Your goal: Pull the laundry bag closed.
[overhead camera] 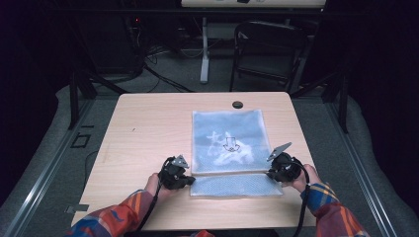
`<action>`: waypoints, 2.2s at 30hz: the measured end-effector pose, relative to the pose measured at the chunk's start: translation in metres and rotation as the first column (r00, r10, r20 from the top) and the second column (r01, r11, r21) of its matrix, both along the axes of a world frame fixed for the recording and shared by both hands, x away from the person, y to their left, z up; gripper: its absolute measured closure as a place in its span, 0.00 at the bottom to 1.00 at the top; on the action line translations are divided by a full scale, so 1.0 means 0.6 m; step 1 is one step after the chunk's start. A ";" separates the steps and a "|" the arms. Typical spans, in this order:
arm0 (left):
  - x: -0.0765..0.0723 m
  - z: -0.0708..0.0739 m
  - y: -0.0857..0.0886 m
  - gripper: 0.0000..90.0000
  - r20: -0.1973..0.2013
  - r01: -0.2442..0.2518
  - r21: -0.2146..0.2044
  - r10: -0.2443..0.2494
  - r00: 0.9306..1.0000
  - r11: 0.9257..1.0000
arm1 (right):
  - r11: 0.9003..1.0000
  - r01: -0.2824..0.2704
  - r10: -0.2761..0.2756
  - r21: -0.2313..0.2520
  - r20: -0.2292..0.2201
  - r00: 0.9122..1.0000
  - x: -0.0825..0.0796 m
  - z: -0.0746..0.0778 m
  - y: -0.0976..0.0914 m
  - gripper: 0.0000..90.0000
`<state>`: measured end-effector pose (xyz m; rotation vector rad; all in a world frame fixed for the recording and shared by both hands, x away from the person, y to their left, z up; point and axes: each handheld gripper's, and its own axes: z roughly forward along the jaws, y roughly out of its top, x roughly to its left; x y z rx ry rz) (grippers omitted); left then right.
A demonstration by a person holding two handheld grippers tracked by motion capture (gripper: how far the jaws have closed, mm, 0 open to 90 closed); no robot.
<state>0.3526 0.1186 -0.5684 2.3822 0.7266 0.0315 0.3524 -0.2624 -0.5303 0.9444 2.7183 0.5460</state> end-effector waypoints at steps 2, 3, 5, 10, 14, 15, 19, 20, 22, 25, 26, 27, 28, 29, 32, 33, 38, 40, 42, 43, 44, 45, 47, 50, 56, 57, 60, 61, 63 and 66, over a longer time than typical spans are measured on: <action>0.000 0.000 0.000 1.00 0.000 0.000 0.001 0.000 1.000 1.000 | 1.000 -0.001 0.001 -0.005 0.000 1.000 0.000 0.001 -0.001 0.91; 0.000 0.000 0.000 1.00 0.000 0.000 0.000 0.000 1.000 1.000 | 1.000 0.004 -0.004 -0.020 0.003 1.000 0.001 -0.002 -0.003 0.90; 0.000 0.000 0.000 1.00 0.000 0.001 0.001 -0.001 1.000 1.000 | 1.000 0.014 -0.014 -0.016 0.000 1.000 0.000 -0.002 -0.007 0.91; 0.000 0.000 0.000 1.00 0.000 0.000 0.000 0.000 1.000 1.000 | 0.999 0.025 -0.025 -0.022 -0.002 1.000 -0.001 -0.003 -0.014 0.91; 0.000 0.000 0.000 1.00 -0.001 0.000 0.000 0.000 1.000 1.000 | 0.999 0.039 -0.039 -0.009 -0.002 0.999 -0.002 -0.005 -0.020 0.90; 0.000 0.000 0.000 1.00 0.000 0.001 0.001 -0.001 1.000 1.000 | 0.999 0.035 -0.035 -0.009 -0.005 0.999 -0.001 -0.005 -0.020 0.91; 0.000 0.000 0.000 1.00 0.000 0.000 0.000 0.000 1.000 1.000 | 0.999 0.033 -0.033 -0.017 -0.005 0.999 -0.001 -0.004 -0.020 0.91; 0.000 0.000 0.000 1.00 0.000 0.000 0.001 0.000 1.000 1.000 | 0.999 0.050 -0.050 0.013 0.003 0.999 -0.003 -0.007 -0.019 0.90; 0.000 0.000 0.000 1.00 0.000 0.000 0.000 0.000 1.000 1.000 | 0.999 0.050 -0.050 0.014 0.003 0.999 -0.003 -0.007 -0.019 0.90; 0.000 0.000 0.000 1.00 0.000 0.000 0.000 0.000 1.000 1.000 | 0.999 0.033 -0.033 -0.012 -0.006 0.999 -0.001 -0.004 -0.020 0.91; 0.000 0.000 0.000 1.00 0.000 0.001 0.001 -0.001 1.000 1.000 | 0.999 0.037 -0.037 -0.012 -0.004 0.999 -0.002 -0.005 -0.020 0.91; 0.000 0.000 0.000 1.00 -0.001 0.000 0.000 0.000 1.000 1.000 | 0.999 0.035 -0.035 -0.015 -0.008 0.999 -0.002 -0.005 -0.020 0.91; 0.000 0.000 0.000 1.00 0.000 0.000 0.000 0.000 1.000 1.000 | 0.999 0.036 -0.036 -0.014 -0.009 0.999 -0.002 -0.005 -0.020 0.91; 0.000 0.000 0.000 1.00 0.000 0.001 0.001 -0.001 1.000 1.000 | 0.999 0.032 -0.033 -0.024 -0.009 0.999 -0.002 -0.004 -0.020 0.91; 0.000 0.000 0.000 1.00 0.000 0.000 0.000 0.000 1.000 1.000 | 0.999 0.035 -0.035 -0.025 -0.007 0.999 -0.002 -0.006 -0.020 0.91; 0.000 0.000 0.000 1.00 0.000 0.000 0.000 0.000 1.000 1.000 | 0.999 0.034 -0.035 -0.025 -0.007 0.999 -0.002 -0.006 -0.020 0.91; 0.001 0.000 0.001 1.00 -0.006 -0.002 -0.004 0.002 1.000 1.000 | 0.999 0.038 -0.038 -0.031 -0.009 0.999 -0.001 -0.007 -0.017 0.90; 0.001 0.000 0.001 1.00 -0.006 -0.002 -0.003 0.002 1.000 1.000 | 0.999 0.041 -0.041 -0.026 -0.007 0.999 -0.001 -0.008 -0.015 0.90; 0.001 0.001 0.001 1.00 -0.005 0.001 0.004 -0.001 1.000 1.000 | 0.999 0.052 -0.052 -0.011 -0.006 0.999 -0.001 -0.007 -0.014 0.88; 0.001 0.001 0.000 1.00 -0.003 0.001 0.006 -0.001 1.000 1.000 | 0.998 0.058 -0.058 0.005 -0.004 0.998 0.000 -0.006 -0.013 0.84; 0.001 0.002 0.000 1.00 -0.002 0.007 0.010 -0.007 1.000 1.000 | 0.998 0.066 -0.066 -0.004 -0.004 0.998 0.001 -0.004 -0.014 0.82; 0.001 0.003 0.000 0.99 -0.001 0.009 0.013 -0.009 1.000 1.000 | 0.997 0.075 -0.075 0.016 -0.010 0.997 0.001 -0.003 -0.013 0.77; 0.002 0.005 0.002 0.95 0.001 0.012 0.020 -0.012 1.000 1.000 | 0.996 0.080 -0.080 0.033 -0.013 0.997 0.002 0.000 -0.011 0.72; 0.007 0.006 0.007 0.80 -0.015 0.000 0.016 0.000 1.000 1.000 | 0.994 0.097 -0.096 0.049 -0.021 0.995 0.001 0.002 -0.010 0.59; 0.012 0.025 0.021 0.49 -0.001 -0.038 -0.010 0.038 0.999 0.999 | 0.986 0.140 -0.139 0.092 -0.021 0.990 -0.003 0.012 -0.012 0.33; 0.012 0.029 0.024 0.45 -0.004 -0.043 -0.018 0.043 0.999 0.999 | 0.984 0.150 -0.149 0.092 -0.019 0.989 -0.004 0.014 -0.013 0.28; 0.011 0.037 0.034 0.34 0.002 -0.063 -0.022 0.063 0.998 0.998 | 0.978 0.178 -0.177 0.113 -0.016 0.984 -0.008 0.018 -0.017 0.19; 0.009 0.041 0.038 0.32 0.011 -0.079 -0.025 0.079 0.997 0.997 | 0.979 0.176 -0.174 0.102 -0.025 0.984 -0.009 0.021 -0.019 0.17; 0.008 0.048 0.047 0.28 0.012 -0.098 -0.031 0.099 0.995 0.995 | 0.974 0.190 -0.189 0.124 -0.022 0.982 -0.015 0.024 -0.022 0.16; 0.005 0.058 0.058 0.23 0.020 -0.125 -0.034 0.125 0.992 0.992 | 0.967 0.217 -0.217 0.132 -0.013 0.976 -0.026 0.031 -0.031 0.11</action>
